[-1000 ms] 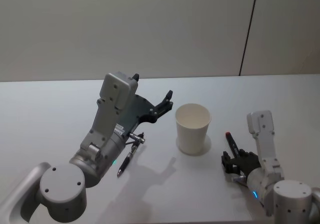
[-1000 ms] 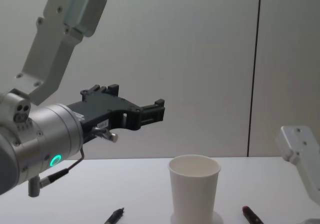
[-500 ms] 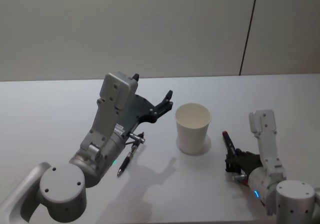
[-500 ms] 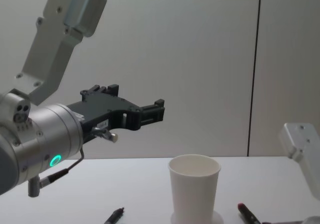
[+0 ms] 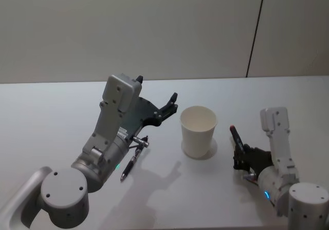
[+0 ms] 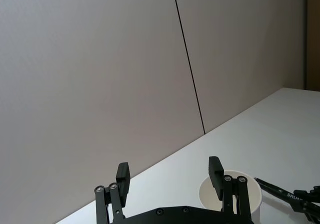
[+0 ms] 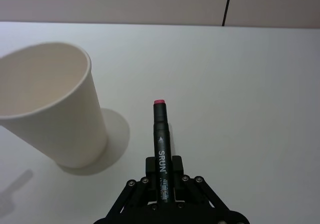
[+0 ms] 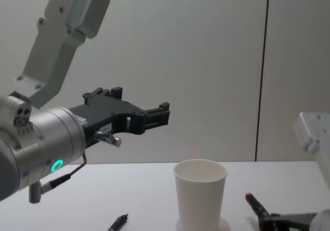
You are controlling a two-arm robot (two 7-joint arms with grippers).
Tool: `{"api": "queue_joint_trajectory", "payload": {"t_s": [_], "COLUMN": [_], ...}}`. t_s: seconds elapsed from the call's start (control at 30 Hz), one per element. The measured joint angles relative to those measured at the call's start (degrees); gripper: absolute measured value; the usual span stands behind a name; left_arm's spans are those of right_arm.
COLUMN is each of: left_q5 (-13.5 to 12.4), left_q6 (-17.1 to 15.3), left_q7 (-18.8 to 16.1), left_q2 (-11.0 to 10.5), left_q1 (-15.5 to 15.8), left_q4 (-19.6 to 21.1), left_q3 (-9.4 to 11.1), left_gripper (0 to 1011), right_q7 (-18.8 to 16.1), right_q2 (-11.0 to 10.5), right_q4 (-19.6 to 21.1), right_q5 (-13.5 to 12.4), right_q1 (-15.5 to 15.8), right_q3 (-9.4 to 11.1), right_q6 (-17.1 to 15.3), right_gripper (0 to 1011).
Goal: Place the pen into the pen holder.
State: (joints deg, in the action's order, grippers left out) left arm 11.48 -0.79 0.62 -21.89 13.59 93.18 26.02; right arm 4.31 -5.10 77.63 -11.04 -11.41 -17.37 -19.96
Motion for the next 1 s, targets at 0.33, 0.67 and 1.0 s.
{"api": "queue_joint_trajectory", "payload": {"t_s": [0.33, 0.67, 1.0], "left_q5": [0.0, 0.0, 0.0], "left_q6": [0.0, 0.0, 0.0], "left_q7": [0.0, 0.0, 0.0], "left_q2": [0.0, 0.0, 0.0], "left_q1": [0.0, 0.0, 0.0], "left_q4": [0.0, 0.0, 0.0], "left_q3": [0.0, 0.0, 0.0], "left_gripper": [1000, 1000, 1000], "right_q7": [-1.3, -3.7, -7.5], "right_q2": [-0.7, -1.7, -2.4], "right_q4": [2.6, 4.8, 5.7], "right_q5": [0.8, 1.3, 1.3], "right_q1": [1.1, 1.9, 2.0], "right_q3": [0.4, 1.0, 1.6], "right_q6": [4.8, 11.7, 20.5], "right_gripper": [172, 172, 172]}}
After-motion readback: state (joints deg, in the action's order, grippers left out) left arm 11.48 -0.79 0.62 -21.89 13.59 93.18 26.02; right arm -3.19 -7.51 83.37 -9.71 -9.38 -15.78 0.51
